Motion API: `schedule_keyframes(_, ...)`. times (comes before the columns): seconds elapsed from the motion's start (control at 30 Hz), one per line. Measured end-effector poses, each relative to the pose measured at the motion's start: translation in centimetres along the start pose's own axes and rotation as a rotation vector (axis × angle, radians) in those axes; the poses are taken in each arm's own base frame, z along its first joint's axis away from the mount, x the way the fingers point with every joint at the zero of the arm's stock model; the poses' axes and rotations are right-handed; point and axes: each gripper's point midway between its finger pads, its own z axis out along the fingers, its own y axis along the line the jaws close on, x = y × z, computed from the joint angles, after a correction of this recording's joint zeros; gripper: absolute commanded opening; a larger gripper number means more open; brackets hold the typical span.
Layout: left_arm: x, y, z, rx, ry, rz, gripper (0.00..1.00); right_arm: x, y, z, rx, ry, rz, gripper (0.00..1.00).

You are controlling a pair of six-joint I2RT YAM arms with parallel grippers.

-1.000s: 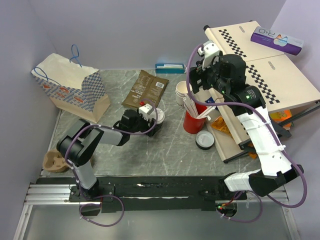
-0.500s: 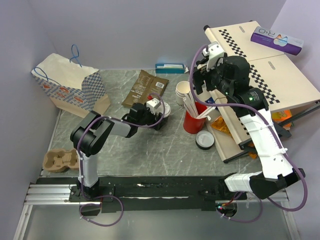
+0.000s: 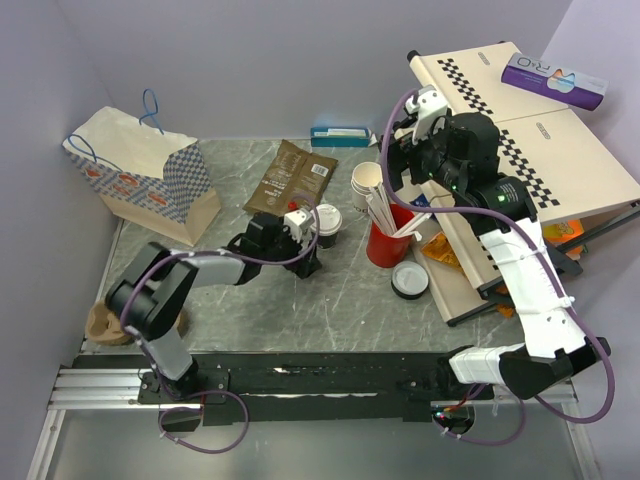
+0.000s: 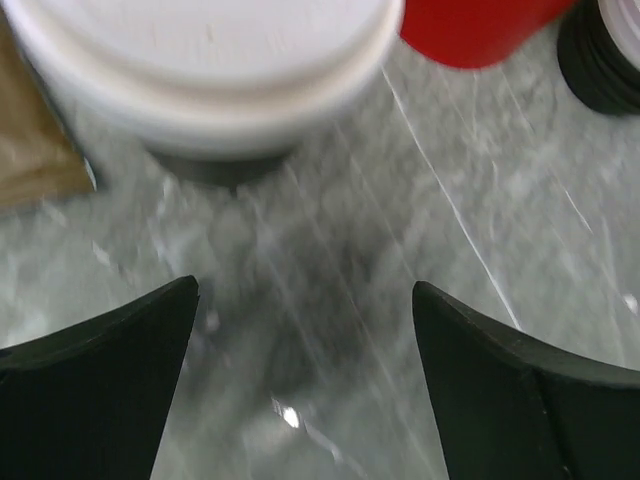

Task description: Pack the takeout coffee

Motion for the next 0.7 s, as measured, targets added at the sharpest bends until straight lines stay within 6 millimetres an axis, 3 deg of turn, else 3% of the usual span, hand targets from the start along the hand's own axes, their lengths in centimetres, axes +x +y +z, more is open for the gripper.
schedule_keyframes(0.13,-0.1,-0.9,-3.5,-0.015,0.054,0.001,0.95,-0.2,0.6,0.1,-0.036,-0.007,0.004,1.00)
schedule_keyframes(0.27,-3.0,-0.8,-8.8,-0.075,0.056,0.062,0.98,-0.5,1.8,0.1,-0.107,-0.024,0.000,0.99)
schedule_keyframes(0.37,-7.0,1.6,-14.5,-0.218,0.036,0.045,0.96,-0.7,2.8,0.1,-0.162,-0.037,-0.004,0.99)
schedule_keyframes(0.47,-10.4,5.5,-21.5,-0.434,0.010,-0.006,0.96,-0.6,3.9,0.2,-0.220,-0.042,0.006,0.99)
schedule_keyframes(0.5,-10.5,7.0,-24.4,-0.528,0.018,-0.040,0.95,-0.5,4.2,0.3,-0.234,-0.041,0.014,0.99)
schedule_keyframes(0.57,-9.0,8.4,-28.0,-0.645,0.064,-0.100,0.93,-0.4,4.7,0.4,-0.264,-0.038,0.030,0.99)
schedule_keyframes(0.7,-3.1,9.2,-32.6,-0.782,0.287,-0.248,0.86,-0.1,6.0,0.9,-0.325,-0.024,0.066,0.99)
